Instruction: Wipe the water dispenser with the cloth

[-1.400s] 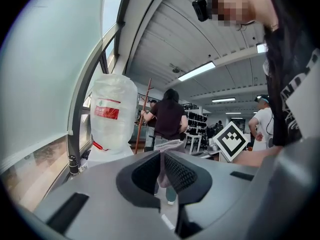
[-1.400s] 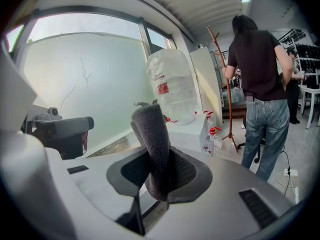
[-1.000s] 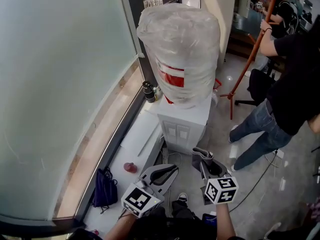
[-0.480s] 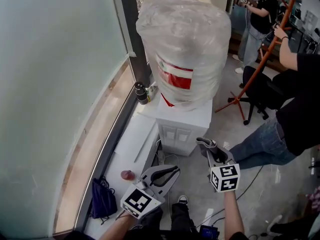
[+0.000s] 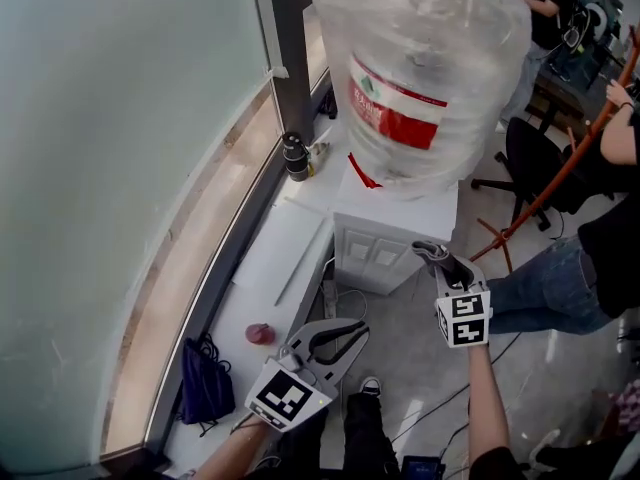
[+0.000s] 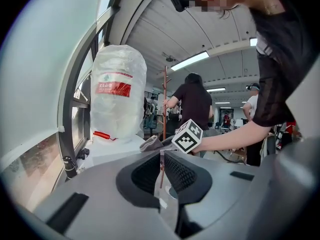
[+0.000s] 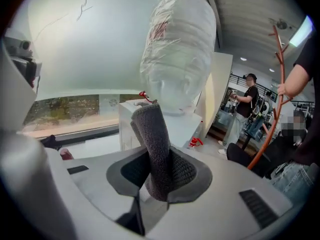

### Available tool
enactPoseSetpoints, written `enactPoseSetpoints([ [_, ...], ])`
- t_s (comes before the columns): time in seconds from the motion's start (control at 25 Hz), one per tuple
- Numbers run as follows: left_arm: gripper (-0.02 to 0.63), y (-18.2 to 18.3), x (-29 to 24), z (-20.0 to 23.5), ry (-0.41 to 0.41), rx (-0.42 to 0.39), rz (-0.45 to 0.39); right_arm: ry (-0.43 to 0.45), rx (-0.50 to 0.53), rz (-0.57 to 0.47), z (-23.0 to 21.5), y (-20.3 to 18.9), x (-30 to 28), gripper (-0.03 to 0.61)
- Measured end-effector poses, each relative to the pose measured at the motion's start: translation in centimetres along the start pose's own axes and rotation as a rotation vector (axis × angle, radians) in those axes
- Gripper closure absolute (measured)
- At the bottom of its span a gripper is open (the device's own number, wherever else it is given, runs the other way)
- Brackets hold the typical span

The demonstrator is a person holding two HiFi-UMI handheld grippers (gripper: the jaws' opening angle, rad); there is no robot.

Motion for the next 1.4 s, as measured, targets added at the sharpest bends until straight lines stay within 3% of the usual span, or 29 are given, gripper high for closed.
enactPoseSetpoints([
  [0.24, 0.577, -1.9, -1.1, 0.4, 0.03, 0.012, 0.01, -0.023, 0.05, 0.01, -0.7, -1.1, -3.6, 0.472],
  [0.48, 0.577, -4.6, -3.0, 0.9, 0.06, -0.016, 0.024, 0.006, 0.077, 0.072, 0.2, -5.1, -7.0, 0.472],
  [0.8, 0.577, -10.7, -4.9, 1.8, 0.078, -0.015, 0.064, -0.018, 0.092, 0.118, 2.8, -13.1, -13.4, 0.472],
  [1.4, 0.577, -24.9, -5.2, 3.6, 0.139, 0.021, 0.093, -0.039, 0.167, 0.295, 8.3, -29.0, -27.2, 0.472],
])
Point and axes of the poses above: the fingertips, and each gripper's own axes: x backward along the fingers, z to its left, y out of its top, the point moved 8 cm from there along x, backward along the fingers, and after that the axes turned 5 degrees about -x, right-handed, at the moved point
